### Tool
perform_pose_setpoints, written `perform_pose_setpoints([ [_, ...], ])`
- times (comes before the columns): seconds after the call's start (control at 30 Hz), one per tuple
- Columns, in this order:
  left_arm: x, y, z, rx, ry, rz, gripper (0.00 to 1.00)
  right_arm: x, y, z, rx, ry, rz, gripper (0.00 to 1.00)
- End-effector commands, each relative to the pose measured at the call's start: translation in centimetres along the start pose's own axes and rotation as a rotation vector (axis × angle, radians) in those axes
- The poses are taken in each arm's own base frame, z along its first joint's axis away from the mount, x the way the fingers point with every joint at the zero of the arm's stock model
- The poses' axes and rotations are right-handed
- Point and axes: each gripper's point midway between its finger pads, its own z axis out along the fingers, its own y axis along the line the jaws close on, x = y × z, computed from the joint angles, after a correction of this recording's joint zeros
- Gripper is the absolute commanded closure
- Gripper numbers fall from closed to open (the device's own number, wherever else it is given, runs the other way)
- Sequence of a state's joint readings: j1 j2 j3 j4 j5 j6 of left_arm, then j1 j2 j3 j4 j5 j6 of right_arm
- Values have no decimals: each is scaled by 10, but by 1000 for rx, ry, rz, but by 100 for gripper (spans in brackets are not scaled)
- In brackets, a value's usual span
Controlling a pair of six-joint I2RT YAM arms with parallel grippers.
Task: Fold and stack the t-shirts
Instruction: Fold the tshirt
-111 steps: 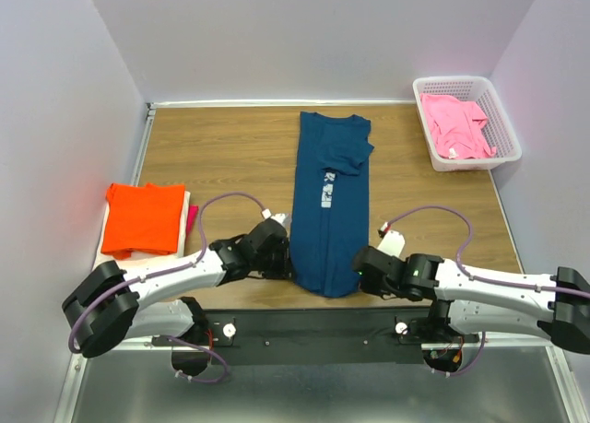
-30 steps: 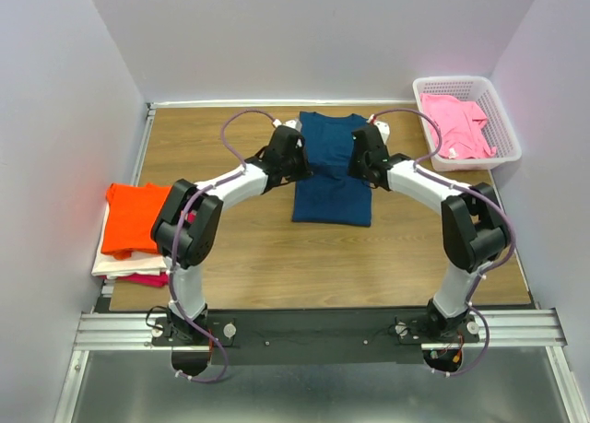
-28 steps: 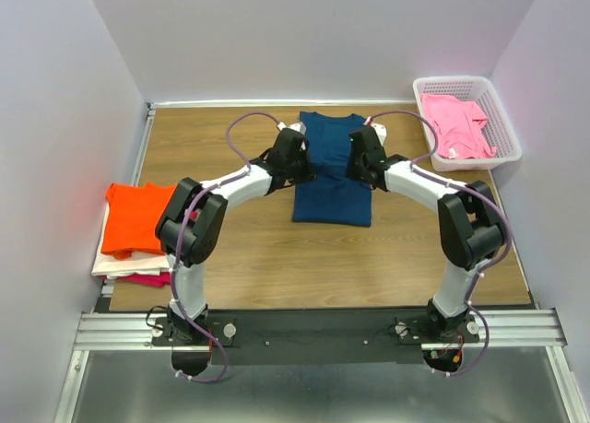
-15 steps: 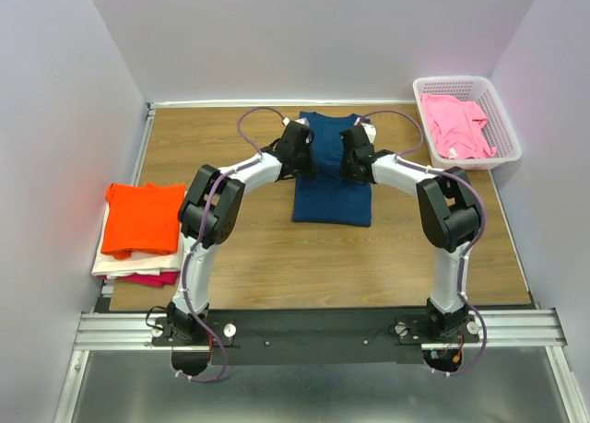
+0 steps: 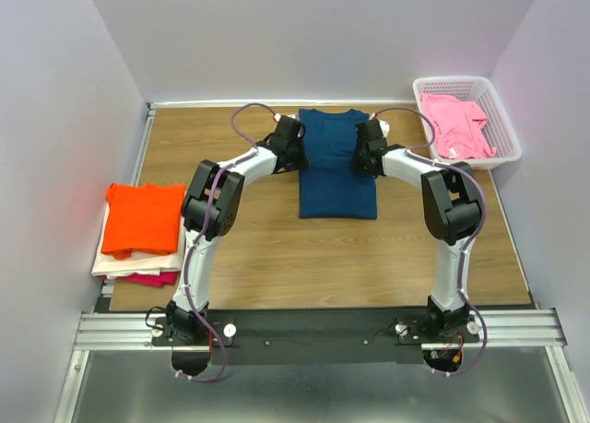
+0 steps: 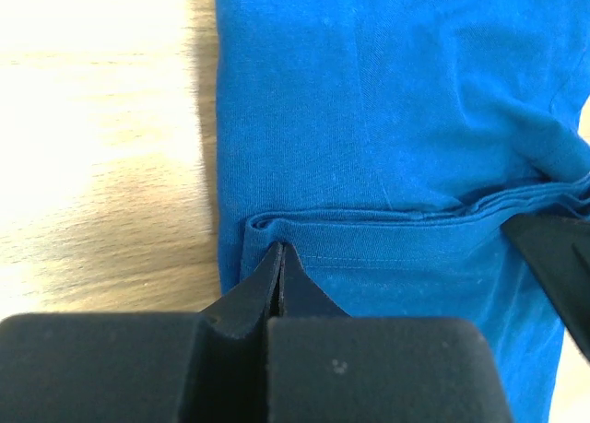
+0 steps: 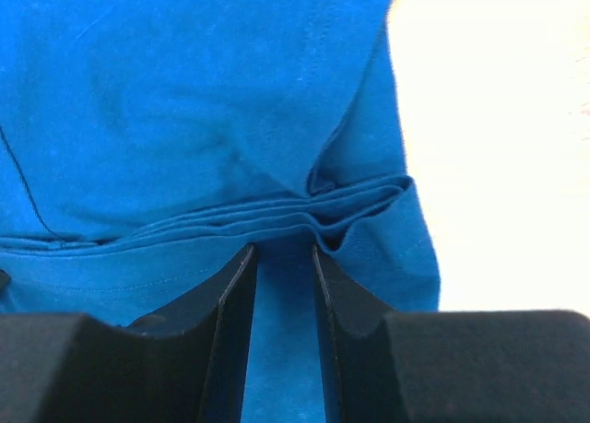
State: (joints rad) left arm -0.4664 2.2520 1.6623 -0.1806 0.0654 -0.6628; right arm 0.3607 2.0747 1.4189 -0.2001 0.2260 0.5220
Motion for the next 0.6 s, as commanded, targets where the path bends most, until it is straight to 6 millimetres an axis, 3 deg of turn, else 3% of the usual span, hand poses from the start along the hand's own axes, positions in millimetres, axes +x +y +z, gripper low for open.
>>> perform_pose_setpoints([
  [0.0,21,23,11,-66,63,8,100,-5,-6,0,-35,23,16,62],
  [0.3,16,20,8,-54,57,14,100,-28,-23,6,-69,21,80,62],
  [0.57,16,21,8,-50,61,21,100,-23,-37,18,-72,56,127,62],
])
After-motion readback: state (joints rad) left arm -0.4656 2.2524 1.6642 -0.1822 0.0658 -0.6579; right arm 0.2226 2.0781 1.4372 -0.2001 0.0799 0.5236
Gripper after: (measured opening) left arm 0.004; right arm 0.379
